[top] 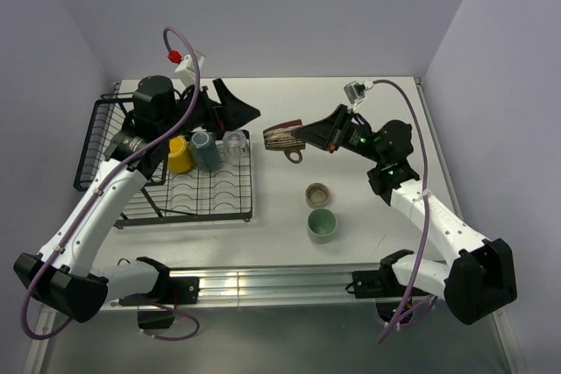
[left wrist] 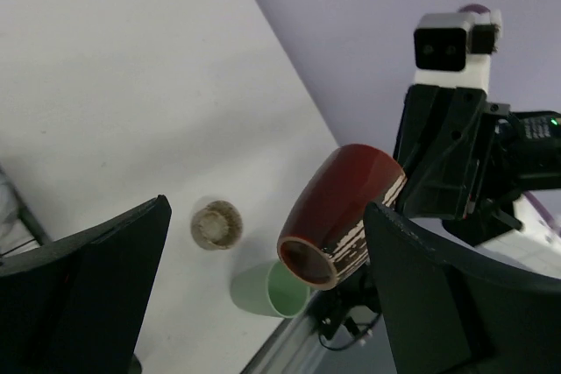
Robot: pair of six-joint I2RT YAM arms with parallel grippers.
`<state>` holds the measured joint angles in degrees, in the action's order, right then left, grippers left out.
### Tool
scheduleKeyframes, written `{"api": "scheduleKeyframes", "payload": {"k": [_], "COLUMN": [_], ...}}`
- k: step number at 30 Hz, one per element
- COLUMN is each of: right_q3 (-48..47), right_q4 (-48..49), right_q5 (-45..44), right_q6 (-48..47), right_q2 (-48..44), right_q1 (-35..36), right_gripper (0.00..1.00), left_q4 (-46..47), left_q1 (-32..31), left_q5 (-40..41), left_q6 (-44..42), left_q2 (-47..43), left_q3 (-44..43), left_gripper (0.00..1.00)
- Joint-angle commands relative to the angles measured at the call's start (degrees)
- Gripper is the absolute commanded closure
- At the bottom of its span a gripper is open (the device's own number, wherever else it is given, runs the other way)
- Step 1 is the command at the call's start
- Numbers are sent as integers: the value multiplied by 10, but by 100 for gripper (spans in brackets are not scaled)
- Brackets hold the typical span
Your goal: Load the cups into the dish rack
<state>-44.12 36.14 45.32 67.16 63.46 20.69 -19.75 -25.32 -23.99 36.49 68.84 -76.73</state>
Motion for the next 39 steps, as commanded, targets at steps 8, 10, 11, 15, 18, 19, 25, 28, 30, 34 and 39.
{"api": "scheduleKeyframes", "payload": {"k": [8, 10, 11, 15, 18, 19, 25, 28, 30, 34, 39], "right_q3": [7, 6, 6, 4, 5, 5, 4, 3, 3, 1, -2], "right_q4": [254, 261, 264, 276, 282, 283, 281, 278, 278, 278, 278], "right_q5": [19, 18, 15, 14, 10, 8, 6, 4, 4, 4, 5], "right_q6": [141, 143, 148, 151, 151, 148, 142, 141, 139, 137, 137], "right_q2": [21, 27, 29, 39, 47, 47, 53, 52, 54, 56, 56], "right_q1": [-6, -6, -6, -6, -6, -6, -6, -6, -6, -6, -6], "right_gripper": [100, 100, 100, 100, 100, 100, 100, 100, 100, 100, 100], "left_q4": [253, 282, 283, 310, 321, 321, 292, 277, 276, 273, 270], "left_q1": [6, 6, 6, 4, -4, -12, -43, -49, -50, -53, -55], "left_q5": [-223, -231, -234, -242, -244, -242, -212, -200, -198, -196, -195], "left_q6": [99, 111, 114, 132, 138, 138, 120, 111, 112, 111, 109], "left_q2": [-12, -15, -15, -16, -12, -10, -2, 0, 0, 3, 10], "left_q3": [81, 96, 97, 112, 115, 114, 105, 105, 105, 105, 104], "left_gripper": [1, 1, 1, 1, 2, 2, 5, 8, 10, 14, 22]}}
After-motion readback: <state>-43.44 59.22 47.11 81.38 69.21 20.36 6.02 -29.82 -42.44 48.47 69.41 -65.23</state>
